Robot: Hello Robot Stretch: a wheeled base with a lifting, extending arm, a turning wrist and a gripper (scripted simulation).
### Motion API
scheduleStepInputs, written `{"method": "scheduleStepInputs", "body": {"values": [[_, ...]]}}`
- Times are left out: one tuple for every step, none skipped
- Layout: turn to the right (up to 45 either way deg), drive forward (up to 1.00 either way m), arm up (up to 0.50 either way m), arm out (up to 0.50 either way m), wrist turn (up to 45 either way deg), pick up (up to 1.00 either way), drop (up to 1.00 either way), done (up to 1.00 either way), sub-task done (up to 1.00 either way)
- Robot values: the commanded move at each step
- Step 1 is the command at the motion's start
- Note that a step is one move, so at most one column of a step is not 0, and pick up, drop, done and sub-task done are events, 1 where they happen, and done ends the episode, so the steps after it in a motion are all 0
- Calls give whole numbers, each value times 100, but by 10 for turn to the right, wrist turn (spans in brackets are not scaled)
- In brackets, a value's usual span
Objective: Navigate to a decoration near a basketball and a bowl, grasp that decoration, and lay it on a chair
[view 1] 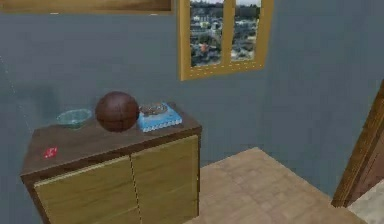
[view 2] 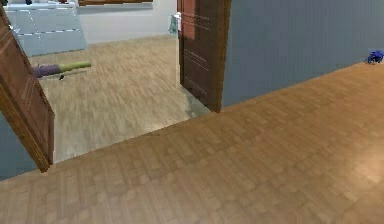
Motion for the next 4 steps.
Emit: {"method": "scheduleStepInputs", "body": {"values": [[0, 50, 0, 0, 0, 0, 0, 0, 0], [270, 0, 0, 0, 0, 0, 0, 0, 0], [0, 50, 0, 0, 0, 0, 0, 0, 0], [-30, 0, 0, 0, 0, 0, 0, 0, 0]]}}
